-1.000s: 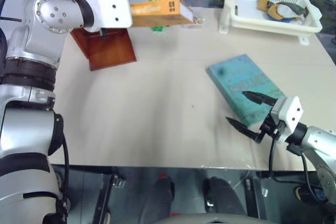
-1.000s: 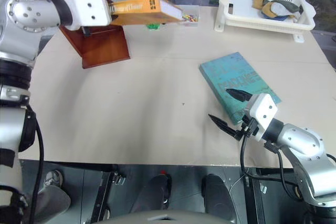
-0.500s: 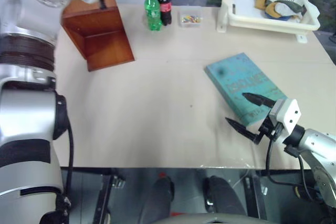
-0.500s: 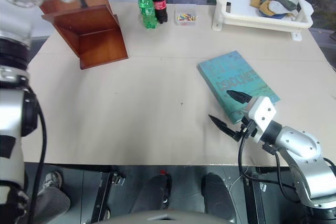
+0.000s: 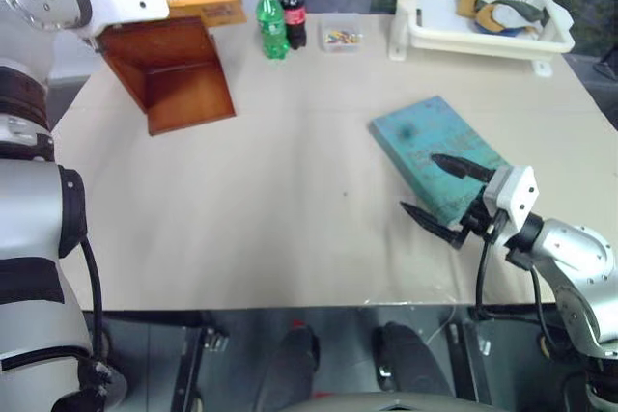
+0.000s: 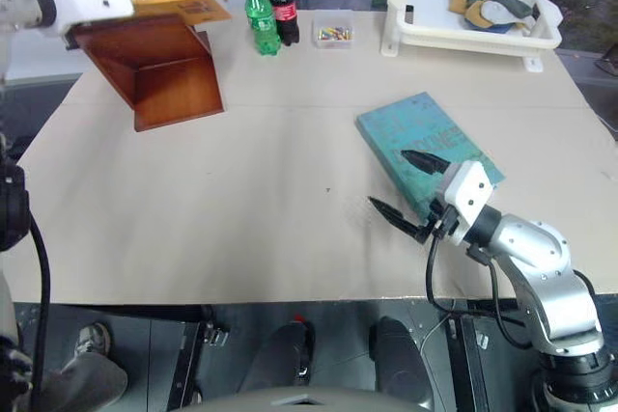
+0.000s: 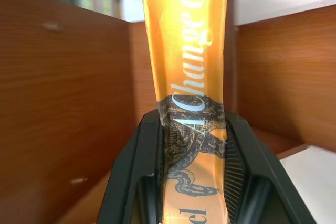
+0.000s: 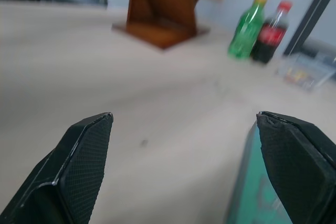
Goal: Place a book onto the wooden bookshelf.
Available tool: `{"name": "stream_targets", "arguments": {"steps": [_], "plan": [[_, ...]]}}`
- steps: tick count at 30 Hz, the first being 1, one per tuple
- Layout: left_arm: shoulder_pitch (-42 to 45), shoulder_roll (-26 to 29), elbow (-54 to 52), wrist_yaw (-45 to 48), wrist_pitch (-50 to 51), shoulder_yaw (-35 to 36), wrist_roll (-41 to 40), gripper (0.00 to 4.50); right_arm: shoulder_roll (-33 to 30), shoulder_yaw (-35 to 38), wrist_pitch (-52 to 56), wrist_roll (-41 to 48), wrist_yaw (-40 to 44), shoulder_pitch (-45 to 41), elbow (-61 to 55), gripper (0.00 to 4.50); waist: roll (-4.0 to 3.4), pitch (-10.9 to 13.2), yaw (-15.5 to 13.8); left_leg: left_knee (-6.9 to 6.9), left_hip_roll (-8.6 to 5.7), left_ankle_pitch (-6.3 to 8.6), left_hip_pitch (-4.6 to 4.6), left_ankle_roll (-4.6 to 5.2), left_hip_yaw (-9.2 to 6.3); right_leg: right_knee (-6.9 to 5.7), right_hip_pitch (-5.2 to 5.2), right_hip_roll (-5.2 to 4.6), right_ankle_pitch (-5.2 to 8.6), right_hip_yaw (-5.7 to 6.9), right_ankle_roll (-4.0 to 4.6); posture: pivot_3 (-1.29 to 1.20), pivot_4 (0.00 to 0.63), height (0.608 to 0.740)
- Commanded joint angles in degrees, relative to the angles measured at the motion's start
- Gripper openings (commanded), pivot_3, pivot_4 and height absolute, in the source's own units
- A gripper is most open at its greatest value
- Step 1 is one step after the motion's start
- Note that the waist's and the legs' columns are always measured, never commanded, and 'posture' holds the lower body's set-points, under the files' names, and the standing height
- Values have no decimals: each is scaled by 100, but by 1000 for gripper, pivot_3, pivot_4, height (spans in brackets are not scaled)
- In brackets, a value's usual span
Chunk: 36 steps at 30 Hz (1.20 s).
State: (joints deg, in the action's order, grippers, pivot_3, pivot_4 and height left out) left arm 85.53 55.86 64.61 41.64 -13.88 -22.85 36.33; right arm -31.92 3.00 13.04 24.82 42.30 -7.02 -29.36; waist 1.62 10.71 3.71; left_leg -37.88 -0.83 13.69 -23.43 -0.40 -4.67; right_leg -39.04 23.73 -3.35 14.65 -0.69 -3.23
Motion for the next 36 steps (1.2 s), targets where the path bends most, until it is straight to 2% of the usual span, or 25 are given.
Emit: {"name": "stream_targets", "arguments": {"steps": [1, 5, 17, 22, 24, 25, 30, 32, 36], "plan": [[-87, 147, 390, -295, 230, -15, 125, 971, 169, 89, 186, 471, -140, -632, -228, 4500, -1, 0, 36, 1, 2, 0, 7, 0, 4, -4, -2, 4, 0, -7, 0, 0, 150, 740], [-133, 21, 578, -524, 194, 3, 87, 971, 463, -13, 428, 681, -404, -1374, -206, 4500, -2, -1, 49, 13, 10, 0, 54, 0, 42, -43, -4, 15, 1, -55, 0, 0, 150, 740], [-190, 13, 783, -673, -144, 68, -19, 971, 643, 30, 478, 643, -625, -1637, -14, 4500, -3, -2, 28, 12, 14, 0, 75, 1, 71, -72, -2, 19, 1, -81, 1, 0, 150, 740], [-266, 87, 764, -725, -325, 105, -67, 3159, 681, 88, 472, 728, -609, -1665, -14, 4500, -2, -2, 13, 9, 14, 1, 72, 1, 73, -72, 0, 19, 1, -83, 2, 0, 150, 740], [-303, 177, 686, -785, -477, 170, -132, 4193, 665, 82, 500, 765, -580, -1692, -2, 4500, -2, -2, 12, 6, 14, 1, 67, 1, 73, -71, 0, 18, 1, -82, 2, 0, 150, 740], [-325, 231, 643, -760, -537, 203, -169, 4410, 656, 79, 511, 780, -566, -1696, 2, 4500, -1, -2, 13, 5, 14, 1, 66, 1, 72, -70, 0, 18, 1, -81, 2, 0, 150, 740], [-532, 634, 218, -392, -793, 510, -510, 4410, 611, 51, 542, 806, -509, -1729, 56, 4500, 1, 0, 7, 5, 14, 1, 58, 1, 69, -61, 1, 18, 1, -78, 2, 0, 150, 740], [-772, 881, -295, -31, -826, 875, -958, 4410, 599, 51, 544, 829, -460, -1760, 116, 4500, 1, 0, 0, 5, 14, 1, 56, 1, 68, -59, 1, 17, 1, -76, 2, 0, 150, 740], [-1893, 1250, -2037, 816, -428, 1928, -2302, 4410, 558, 36, 563, 899, -310, -1823, 242, 4500, 4, 1, -14, 6, 21, 1, 52, 1, 68, -52, 2, 15, 0, -74, 3, 0, 150, 740]]}}
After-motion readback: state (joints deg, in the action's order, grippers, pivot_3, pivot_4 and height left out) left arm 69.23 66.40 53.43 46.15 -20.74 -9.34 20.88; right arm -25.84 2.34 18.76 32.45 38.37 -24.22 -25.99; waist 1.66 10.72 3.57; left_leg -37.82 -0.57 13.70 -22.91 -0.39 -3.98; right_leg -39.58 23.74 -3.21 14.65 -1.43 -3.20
